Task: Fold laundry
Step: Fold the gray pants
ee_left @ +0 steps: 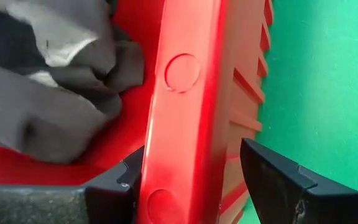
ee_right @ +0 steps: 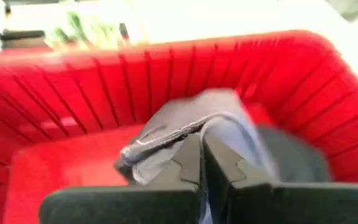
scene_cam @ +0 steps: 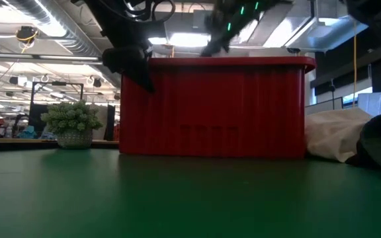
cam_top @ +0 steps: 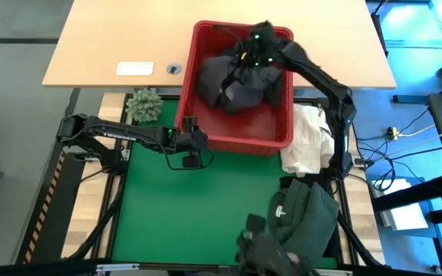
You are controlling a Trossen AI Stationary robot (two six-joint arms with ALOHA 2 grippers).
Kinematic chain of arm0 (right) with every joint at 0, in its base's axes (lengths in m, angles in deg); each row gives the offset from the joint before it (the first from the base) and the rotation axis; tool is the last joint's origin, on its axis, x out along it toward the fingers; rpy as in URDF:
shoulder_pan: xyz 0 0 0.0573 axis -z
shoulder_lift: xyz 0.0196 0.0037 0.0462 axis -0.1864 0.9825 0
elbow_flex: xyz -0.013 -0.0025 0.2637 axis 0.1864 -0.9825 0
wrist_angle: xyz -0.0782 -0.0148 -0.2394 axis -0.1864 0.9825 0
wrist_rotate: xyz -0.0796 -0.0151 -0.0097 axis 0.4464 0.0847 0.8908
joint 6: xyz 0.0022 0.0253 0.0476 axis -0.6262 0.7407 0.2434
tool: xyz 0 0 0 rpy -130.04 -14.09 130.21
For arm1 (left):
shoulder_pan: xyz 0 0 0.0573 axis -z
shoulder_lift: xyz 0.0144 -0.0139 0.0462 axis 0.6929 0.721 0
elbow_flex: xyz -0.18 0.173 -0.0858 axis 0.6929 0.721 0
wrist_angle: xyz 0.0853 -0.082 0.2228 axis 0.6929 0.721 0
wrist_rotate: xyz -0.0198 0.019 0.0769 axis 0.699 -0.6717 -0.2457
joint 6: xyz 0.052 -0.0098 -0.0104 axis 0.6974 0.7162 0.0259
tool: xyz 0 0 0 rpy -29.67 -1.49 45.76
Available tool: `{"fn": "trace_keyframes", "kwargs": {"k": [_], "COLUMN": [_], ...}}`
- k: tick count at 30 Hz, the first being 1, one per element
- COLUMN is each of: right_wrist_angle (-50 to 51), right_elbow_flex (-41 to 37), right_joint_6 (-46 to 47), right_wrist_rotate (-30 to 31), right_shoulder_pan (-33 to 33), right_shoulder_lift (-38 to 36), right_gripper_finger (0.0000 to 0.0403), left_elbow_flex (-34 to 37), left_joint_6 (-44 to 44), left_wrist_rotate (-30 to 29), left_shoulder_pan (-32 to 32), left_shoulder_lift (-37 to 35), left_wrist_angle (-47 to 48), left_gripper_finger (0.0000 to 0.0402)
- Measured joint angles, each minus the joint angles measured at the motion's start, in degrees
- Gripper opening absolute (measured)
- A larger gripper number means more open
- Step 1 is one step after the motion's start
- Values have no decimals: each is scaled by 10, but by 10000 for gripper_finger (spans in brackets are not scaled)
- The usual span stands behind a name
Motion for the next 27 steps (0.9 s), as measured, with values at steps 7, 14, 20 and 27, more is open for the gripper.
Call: {"fn": "trace_keyframes", "kwargs": {"k": [7,14,20,27], "right_wrist_angle": [47,57,101,150], "right_elbow_flex": [94,87,87,86], "right_joint_6": [-37,-52,-51,-33], "right_wrist_rotate": [58,94,119,91], "right_shoulder_pan": [-80,-201,-298,-404], "right_shoulder_lift": [-100,-221,-264,-263], "right_gripper_finger": [2,1,1,0], "left_elbow_flex": [1,2,2,2], "left_joint_6": [-5,-21,-21,-3], "left_wrist_rotate": [-7,-35,-23,39], "left_shoulder_pan": [-21,-61,-114,-187], "left_shoulder_lift": [-5,-5,-4,-4], "left_wrist_angle": [-14,-63,-99,-158], "left_gripper_finger": [200,197,193,188]}}
